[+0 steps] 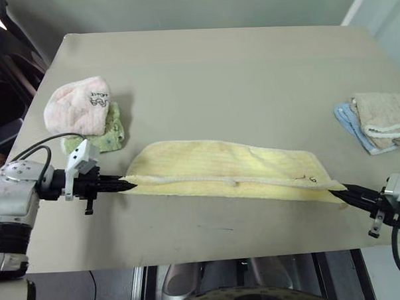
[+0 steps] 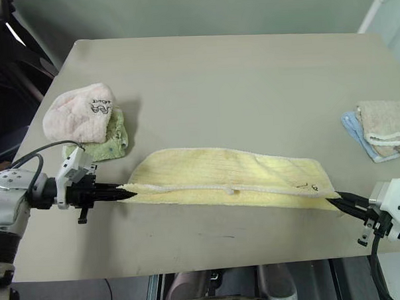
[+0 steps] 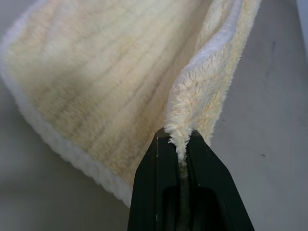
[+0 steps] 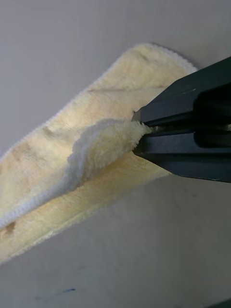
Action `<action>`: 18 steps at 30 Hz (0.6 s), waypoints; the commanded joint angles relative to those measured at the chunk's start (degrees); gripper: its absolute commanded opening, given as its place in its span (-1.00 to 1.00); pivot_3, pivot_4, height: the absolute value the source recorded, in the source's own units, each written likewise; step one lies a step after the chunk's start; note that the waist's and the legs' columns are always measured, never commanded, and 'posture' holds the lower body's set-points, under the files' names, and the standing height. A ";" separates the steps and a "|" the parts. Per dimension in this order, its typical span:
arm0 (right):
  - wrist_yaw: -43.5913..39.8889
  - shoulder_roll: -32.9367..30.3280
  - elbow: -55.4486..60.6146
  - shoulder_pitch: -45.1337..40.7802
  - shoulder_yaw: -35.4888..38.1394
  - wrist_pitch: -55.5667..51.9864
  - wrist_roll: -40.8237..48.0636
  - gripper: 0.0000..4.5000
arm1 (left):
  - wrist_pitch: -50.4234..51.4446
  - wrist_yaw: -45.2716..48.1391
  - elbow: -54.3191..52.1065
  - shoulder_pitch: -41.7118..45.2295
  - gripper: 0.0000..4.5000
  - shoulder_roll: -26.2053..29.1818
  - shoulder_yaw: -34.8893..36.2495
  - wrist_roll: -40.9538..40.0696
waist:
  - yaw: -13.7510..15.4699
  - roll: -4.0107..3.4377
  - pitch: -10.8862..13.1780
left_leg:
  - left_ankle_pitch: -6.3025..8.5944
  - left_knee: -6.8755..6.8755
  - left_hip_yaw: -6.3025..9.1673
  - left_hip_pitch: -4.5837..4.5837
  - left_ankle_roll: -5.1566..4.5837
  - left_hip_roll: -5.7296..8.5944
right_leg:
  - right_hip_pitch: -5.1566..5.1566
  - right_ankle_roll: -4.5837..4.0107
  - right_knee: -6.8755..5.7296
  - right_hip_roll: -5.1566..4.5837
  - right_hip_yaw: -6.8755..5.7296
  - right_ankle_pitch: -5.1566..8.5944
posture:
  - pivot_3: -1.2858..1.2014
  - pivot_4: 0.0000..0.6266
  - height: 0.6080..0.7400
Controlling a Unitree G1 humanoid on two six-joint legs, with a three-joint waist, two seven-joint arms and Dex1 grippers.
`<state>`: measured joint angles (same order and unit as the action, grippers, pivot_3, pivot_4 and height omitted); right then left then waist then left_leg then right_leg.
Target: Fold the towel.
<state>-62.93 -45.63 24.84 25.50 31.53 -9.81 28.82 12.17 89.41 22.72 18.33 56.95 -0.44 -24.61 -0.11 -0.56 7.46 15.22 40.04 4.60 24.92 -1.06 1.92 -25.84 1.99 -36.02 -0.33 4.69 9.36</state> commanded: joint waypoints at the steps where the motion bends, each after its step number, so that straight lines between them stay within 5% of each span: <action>1: 3.86 -0.08 -5.08 -4.45 1.03 -0.52 -0.82 -1.00 | -8.65 -0.24 12.33 4.32 -0.98 -2.71 4.50 0.91 | 0.02 -0.02 -0.02 | -0.06 0.01 -0.01 0.01 -0.06 0.00 | 0.00 -0.04 -0.02 0.00 0.00 -0.03 | 0.03 -0.52 0.89; 18: 8.66 -0.53 -16.88 -16.34 -5.58 2.83 -6.44 -1.00 | -32.52 -3.10 39.33 17.53 -0.98 -12.83 6.99 4.44 | 0.17 -0.02 -0.05 | -0.54 0.04 -0.03 0.01 -0.85 -0.05 | 0.10 0.14 0.04 -0.01 -0.10 -0.19 | 0.03 -0.52 0.89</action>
<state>-57.22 -45.30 11.24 9.46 22.05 -7.59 24.36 -18.29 88.18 59.30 35.17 41.96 3.37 -20.85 0.06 -0.57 7.41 14.66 40.08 4.56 24.91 -1.93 1.87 -25.72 2.14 -35.98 -0.33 4.59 9.16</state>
